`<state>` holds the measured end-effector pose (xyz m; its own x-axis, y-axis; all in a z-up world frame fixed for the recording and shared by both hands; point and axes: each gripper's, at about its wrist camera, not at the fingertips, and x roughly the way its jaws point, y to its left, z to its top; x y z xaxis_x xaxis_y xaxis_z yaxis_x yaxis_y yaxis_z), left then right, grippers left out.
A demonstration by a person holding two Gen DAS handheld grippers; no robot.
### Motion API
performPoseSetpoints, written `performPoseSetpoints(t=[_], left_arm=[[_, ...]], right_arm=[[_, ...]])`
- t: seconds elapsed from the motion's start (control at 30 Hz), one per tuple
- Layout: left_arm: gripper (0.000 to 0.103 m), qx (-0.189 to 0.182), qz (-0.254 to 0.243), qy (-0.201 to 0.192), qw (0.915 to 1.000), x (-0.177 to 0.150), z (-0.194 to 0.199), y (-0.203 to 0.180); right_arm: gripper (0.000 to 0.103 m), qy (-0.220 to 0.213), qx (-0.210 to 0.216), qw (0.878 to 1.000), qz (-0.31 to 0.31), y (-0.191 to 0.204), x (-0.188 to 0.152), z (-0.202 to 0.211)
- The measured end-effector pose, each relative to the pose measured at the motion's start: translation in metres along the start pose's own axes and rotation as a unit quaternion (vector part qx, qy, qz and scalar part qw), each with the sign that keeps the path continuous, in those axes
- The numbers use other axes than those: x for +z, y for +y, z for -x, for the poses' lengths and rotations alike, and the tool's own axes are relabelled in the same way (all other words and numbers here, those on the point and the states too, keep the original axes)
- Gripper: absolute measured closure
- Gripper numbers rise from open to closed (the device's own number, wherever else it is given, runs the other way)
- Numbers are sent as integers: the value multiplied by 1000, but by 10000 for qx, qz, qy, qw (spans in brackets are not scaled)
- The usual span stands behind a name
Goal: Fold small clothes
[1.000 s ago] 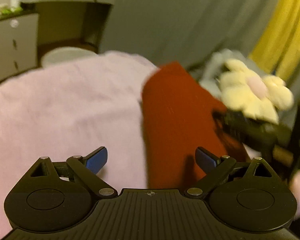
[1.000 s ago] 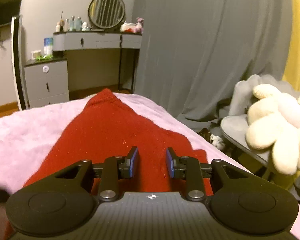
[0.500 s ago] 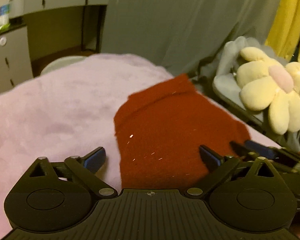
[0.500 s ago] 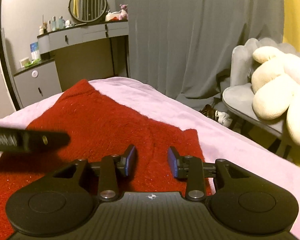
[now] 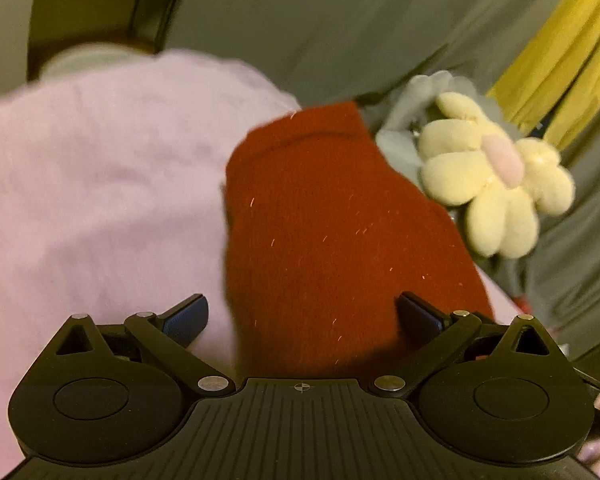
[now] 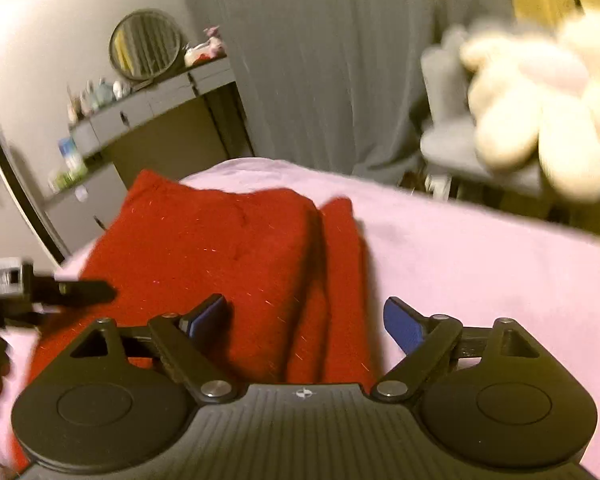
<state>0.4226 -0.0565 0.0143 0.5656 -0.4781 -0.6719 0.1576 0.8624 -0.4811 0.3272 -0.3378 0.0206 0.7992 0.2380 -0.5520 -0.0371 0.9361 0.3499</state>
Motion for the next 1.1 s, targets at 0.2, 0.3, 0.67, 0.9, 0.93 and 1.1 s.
performPoseSetpoints(t=[0.2,0.3,0.67,0.9,0.93,1.1], left_arm=[[14,-843,738,230,9934,-3,-23,25],[20,-778,806,195,9935,-4,-36,26],[38,-730,681,-115,9949,-11,43,15],[32,170,707,195,9972,-48,110,46],[30,384,720,318,9962,-54,110,52],[27,607,589,-510,9951,-41,148,48]], right_arm=[[22,883,1230,9757,-1582,-57,0,-41],[22,891,1469,9704,-1696,-57,-6,-53],[49,939,2097,9537,-1941,-15,0,-37],[46,1628,2582,9411,-1451,45,-36,-18],[39,1774,2466,9433,-1341,52,-43,-18],[30,1339,1358,9782,-816,74,-27,12]])
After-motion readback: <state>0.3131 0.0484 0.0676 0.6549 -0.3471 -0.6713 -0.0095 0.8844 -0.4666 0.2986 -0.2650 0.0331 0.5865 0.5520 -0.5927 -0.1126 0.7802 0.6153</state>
